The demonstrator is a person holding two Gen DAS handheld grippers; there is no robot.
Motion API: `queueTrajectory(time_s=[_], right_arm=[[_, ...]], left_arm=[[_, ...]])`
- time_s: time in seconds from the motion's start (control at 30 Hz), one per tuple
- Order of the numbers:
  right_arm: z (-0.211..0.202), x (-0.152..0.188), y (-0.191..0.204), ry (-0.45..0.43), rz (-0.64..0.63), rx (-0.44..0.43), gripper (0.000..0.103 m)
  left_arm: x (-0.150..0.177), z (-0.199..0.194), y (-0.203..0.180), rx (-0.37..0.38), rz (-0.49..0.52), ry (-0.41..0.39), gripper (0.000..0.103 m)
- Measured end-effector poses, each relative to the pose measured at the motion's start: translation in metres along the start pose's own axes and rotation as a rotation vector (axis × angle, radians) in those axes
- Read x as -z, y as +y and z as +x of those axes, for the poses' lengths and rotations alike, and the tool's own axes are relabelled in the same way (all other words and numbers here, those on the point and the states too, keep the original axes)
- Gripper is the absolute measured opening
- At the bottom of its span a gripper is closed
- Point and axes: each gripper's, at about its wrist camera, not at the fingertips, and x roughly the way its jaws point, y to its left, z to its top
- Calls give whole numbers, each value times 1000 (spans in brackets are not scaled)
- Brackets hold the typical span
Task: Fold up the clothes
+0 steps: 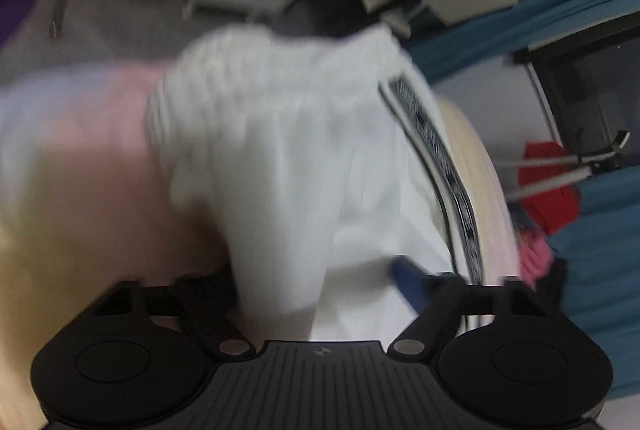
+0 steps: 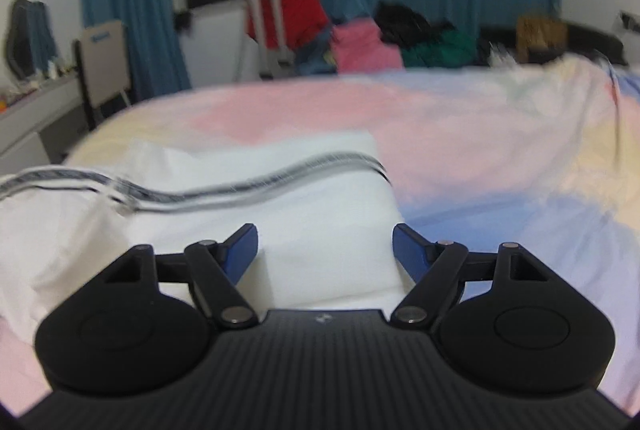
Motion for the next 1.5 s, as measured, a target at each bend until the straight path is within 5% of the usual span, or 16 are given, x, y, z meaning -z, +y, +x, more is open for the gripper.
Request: queueTrajectory(time_s=[0.1, 0.2, 0.3, 0.43, 0.57, 0.83, 1.03, 1.2, 1.27, 1.33, 1.5], right_arm=[[-10, -1, 21, -71, -65, -94, 76], [-5, 10, 49, -25, -147, -220, 76], [13, 36, 76, 93, -258, -295, 77], [13, 45, 89, 89, -345, -288, 77], [6, 15, 52, 89, -139, -332, 75], [-8, -34, -59, 20, 274, -150, 75], [-14, -42, -135, -43, 517, -74, 76], [-8, -31, -173, -63, 706, -81, 77], [2, -27, -177, -44, 761, -129, 77], [11, -23, -177, -17, 790, -180, 78], [32, -17, -166, 61, 804, -259, 78]], left_arm=[[4, -1, -19, -55, 154, -103, 36], [10, -8, -35, -46, 254, -179, 17], [23, -28, -55, -21, 394, -291, 12], [57, -59, -95, 15, 600, -443, 11], [102, -85, -144, 58, 811, -595, 11], [247, -104, -237, 194, 1136, -823, 11], [376, -58, -256, 232, 1394, -835, 10], [453, 8, -238, 198, 1760, -655, 12], [467, 26, -231, 180, 1856, -546, 13], [471, 28, -229, 156, 1879, -556, 17], [454, 12, -231, 155, 1923, -507, 66]])
